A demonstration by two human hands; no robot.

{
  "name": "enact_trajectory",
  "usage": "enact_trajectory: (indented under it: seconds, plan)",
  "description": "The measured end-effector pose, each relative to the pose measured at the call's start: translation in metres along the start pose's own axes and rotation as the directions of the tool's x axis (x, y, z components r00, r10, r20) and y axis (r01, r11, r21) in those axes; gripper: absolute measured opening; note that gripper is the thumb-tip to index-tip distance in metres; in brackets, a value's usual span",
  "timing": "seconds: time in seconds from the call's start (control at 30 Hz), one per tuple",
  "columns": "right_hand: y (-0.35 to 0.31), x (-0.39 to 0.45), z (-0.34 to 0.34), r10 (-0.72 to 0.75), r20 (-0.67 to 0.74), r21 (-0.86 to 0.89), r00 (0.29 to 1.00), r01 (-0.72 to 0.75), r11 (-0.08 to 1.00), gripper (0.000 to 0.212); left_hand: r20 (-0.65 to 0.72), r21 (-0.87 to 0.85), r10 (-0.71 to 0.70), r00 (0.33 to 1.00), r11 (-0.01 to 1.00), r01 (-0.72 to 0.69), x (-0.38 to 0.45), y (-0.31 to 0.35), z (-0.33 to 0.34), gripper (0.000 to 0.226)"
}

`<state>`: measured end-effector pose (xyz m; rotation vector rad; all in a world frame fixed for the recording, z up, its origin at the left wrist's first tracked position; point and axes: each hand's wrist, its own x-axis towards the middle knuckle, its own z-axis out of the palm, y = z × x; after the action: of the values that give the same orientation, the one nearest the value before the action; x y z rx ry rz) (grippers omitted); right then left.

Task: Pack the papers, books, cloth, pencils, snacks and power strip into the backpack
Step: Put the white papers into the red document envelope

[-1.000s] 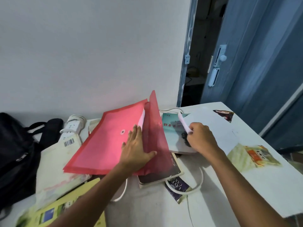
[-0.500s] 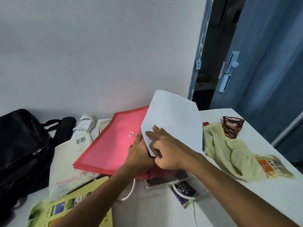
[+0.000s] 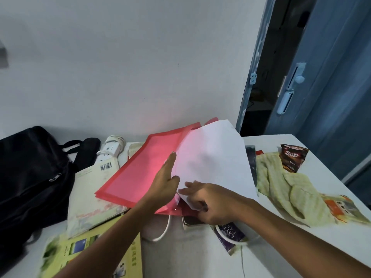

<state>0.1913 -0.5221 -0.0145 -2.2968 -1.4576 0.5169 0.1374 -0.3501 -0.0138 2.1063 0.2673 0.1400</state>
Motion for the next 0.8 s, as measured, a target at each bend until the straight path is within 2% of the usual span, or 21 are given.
enact_trajectory:
  seconds: [0.13, 0.2, 0.23, 0.33, 0.4, 0.53, 0.6, 0.67, 0.77, 0.8]
  plan:
    - [-0.003, 0.017, -0.002, -0.045, -0.007, -0.063, 0.999, 0.044, 0.997, 0.023, 0.005, -0.111, 0.004, 1.000, 0.994, -0.003, -0.002, 0.002, -0.002, 0.066]
    - [-0.004, 0.027, -0.010, -0.022, 0.003, -0.069, 1.000, 0.022, 0.997, 0.013, 0.005, -0.151, 0.004, 1.000, 0.989, -0.004, -0.003, 0.003, -0.003, 0.060]
    - [-0.005, 0.032, -0.013, -0.006, 0.027, -0.092, 1.000, 0.009, 0.996, 0.015, 0.001, -0.162, 0.006, 1.000, 0.987, -0.006, -0.004, 0.004, -0.003, 0.058]
    - [-0.008, 0.044, -0.015, 0.030, 0.149, -0.246, 0.988, 0.008, 0.969, 0.046, -0.013, -0.188, -0.001, 1.000, 0.982, -0.002, -0.006, 0.007, -0.006, 0.051]
    - [-0.011, 0.049, -0.013, 0.048, 0.209, -0.322, 0.977, 0.023, 0.946, 0.046, -0.007, -0.220, -0.016, 1.000, 0.975, 0.014, -0.007, 0.007, -0.010, 0.047]
    - [-0.026, 0.058, -0.012, 0.096, 0.267, -0.329, 0.959, -0.003, 0.944, 0.046, 0.015, -0.251, -0.013, 1.000, 0.968, 0.017, -0.009, 0.009, -0.014, 0.051]
    - [-0.035, 0.064, -0.008, 0.104, 0.313, -0.301, 0.944, -0.005, 0.953, 0.035, 0.024, -0.235, -0.015, 1.000, 0.972, 0.020, -0.012, 0.013, -0.014, 0.051]
    - [-0.045, 0.072, -0.003, 0.108, 0.309, -0.195, 0.945, -0.049, 0.980, 0.026, 0.027, -0.227, -0.008, 1.000, 0.974, 0.014, -0.014, 0.018, -0.013, 0.050]
    - [-0.050, 0.079, -0.004, 0.220, 0.176, 0.028, 0.960, -0.228, 0.973, 0.027, -0.003, -0.228, -0.012, 1.000, 0.974, 0.011, -0.013, 0.021, -0.016, 0.049]
    - [-0.052, 0.078, -0.006, 0.208, 0.099, 0.098, 0.973, -0.217, 0.971, 0.025, -0.019, -0.227, -0.016, 1.000, 0.974, 0.012, -0.012, 0.022, -0.019, 0.049]
